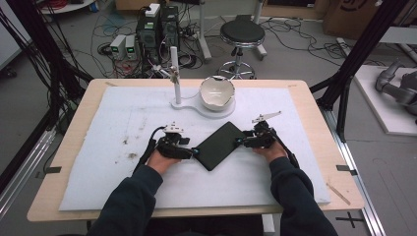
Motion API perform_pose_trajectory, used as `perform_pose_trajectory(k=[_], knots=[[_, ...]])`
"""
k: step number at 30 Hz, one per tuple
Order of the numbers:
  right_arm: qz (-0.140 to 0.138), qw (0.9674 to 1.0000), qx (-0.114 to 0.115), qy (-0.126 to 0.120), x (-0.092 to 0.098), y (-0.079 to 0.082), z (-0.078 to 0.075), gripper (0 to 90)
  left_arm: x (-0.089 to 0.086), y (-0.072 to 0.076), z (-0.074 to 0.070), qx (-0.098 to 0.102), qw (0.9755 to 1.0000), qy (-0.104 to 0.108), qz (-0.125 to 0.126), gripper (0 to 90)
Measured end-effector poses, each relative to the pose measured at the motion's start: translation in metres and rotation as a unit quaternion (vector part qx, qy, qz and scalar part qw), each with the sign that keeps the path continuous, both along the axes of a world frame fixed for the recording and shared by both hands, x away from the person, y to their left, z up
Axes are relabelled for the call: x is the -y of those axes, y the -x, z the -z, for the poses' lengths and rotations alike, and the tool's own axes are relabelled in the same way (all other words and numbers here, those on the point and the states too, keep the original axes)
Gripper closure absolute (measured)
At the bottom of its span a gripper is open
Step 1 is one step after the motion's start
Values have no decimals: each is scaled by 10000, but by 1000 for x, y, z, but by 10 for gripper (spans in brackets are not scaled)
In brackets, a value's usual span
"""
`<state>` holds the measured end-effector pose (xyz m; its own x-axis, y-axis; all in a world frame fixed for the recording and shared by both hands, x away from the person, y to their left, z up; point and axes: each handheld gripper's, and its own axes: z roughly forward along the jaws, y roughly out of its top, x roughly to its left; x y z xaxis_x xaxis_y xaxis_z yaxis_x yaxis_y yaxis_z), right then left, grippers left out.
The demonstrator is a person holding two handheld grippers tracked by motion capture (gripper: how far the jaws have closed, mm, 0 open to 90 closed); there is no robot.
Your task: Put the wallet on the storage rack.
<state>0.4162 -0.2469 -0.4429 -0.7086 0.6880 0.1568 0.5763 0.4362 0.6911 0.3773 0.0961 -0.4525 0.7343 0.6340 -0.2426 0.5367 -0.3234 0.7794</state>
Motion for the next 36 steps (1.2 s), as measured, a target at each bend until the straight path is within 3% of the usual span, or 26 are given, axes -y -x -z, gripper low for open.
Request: perform_pose_trajectory(k=[3,5,7,8,10,11,12,16,21,23,26,29,31,34,36], knots=[[-30,10000,19,-36,4,0,-2,544,-1,-3,1,-132,9999,68,49,365],[-42,9999,-34,-149,8,0,-3,555,0,-2,1,-96,9999,54,93,393],[1,9989,-154,-449,14,0,-5,556,0,-1,0,-45,9999,30,145,441],[1,9989,-154,-449,14,0,-5,556,1,0,0,-39,9999,36,152,441],[15,9974,-250,-676,18,0,-5,560,0,-1,0,-39,9998,38,181,456],[-28,9957,-281,-878,22,0,-6,560,0,0,0,-39,9998,39,183,462],[-28,9957,-281,-878,22,0,-6,560,1,0,0,-37,9998,41,179,462],[-100,9909,-258,-1315,29,1,-11,561,0,0,0,-30,9999,27,136,439],[-154,9920,177,-1238,23,8,-21,563,-1,-2,1,-131,9998,122,105,380],[-253,9906,360,-1296,22,11,-25,606,-1,-2,1,-133,9996,171,184,346],[-429,9901,371,-1285,17,12,-26,632,5,-2,1,-207,9980,365,468,333],[-656,9914,359,-1075,3,14,-24,632,12,-4,2,-355,9972,267,609,294],[-641,9915,385,-1066,-1,15,-24,634,12,-6,3,-422,9965,340,643,289],[-663,9889,371,-1279,1,16,-27,653,11,-6,3,-490,9947,491,753,373],[-686,9888,425,-1258,1,17,-27,660,10,-7,3,-594,9940,579,708,415]])
